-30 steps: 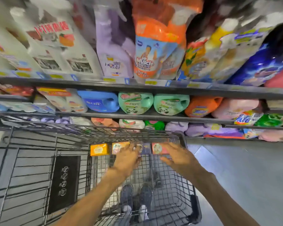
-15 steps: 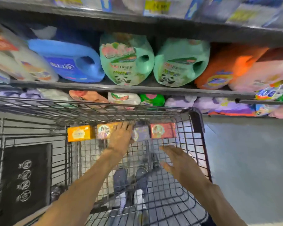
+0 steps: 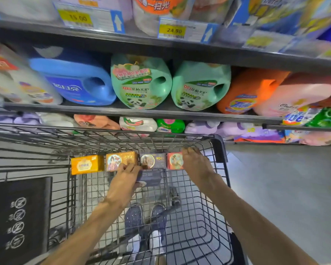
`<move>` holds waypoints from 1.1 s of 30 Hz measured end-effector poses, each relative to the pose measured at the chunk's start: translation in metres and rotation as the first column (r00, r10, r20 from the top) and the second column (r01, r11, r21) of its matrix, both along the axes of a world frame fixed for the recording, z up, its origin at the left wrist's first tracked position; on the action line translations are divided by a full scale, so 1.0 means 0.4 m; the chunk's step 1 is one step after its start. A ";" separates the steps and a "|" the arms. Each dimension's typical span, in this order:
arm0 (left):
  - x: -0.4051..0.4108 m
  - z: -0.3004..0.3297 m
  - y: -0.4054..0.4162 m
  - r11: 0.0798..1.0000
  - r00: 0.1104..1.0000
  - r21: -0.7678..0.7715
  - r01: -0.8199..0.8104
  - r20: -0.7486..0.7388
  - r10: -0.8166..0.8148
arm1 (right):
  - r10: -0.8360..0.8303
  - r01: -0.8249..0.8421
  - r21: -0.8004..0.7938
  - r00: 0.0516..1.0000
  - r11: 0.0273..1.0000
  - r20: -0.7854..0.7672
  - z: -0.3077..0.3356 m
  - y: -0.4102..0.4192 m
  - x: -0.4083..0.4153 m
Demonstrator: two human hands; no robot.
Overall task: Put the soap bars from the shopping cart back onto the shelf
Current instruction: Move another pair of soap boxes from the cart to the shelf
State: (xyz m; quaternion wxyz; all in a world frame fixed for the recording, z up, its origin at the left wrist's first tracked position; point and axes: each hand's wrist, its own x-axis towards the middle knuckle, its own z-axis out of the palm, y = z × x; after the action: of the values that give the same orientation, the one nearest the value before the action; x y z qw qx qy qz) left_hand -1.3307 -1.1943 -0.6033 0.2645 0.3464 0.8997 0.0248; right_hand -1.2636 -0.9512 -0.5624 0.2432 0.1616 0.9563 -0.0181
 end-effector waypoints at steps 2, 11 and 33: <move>0.012 0.010 -0.033 0.999 0.998 0.014 -0.049 0.033 0.048 | 0.032 -0.033 0.020 0.998 0.999 0.045 -0.035 0.005 -0.009; 0.059 0.052 -0.098 0.962 0.971 0.148 -0.228 0.113 0.212 | -0.006 0.006 -0.013 1.000 1.000 0.007 -0.071 0.020 0.008; -0.044 0.563 -0.050 0.845 0.976 0.507 -0.171 0.202 0.077 | -0.321 0.177 -0.539 0.929 0.824 -0.186 0.467 0.043 0.196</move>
State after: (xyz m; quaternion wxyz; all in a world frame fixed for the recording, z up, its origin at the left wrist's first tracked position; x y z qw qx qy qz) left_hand -1.3483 -1.2145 -0.3782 0.2360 0.3424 0.8533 0.3147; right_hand -1.1851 -0.9342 -0.3755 0.1409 0.2114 0.9108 -0.3253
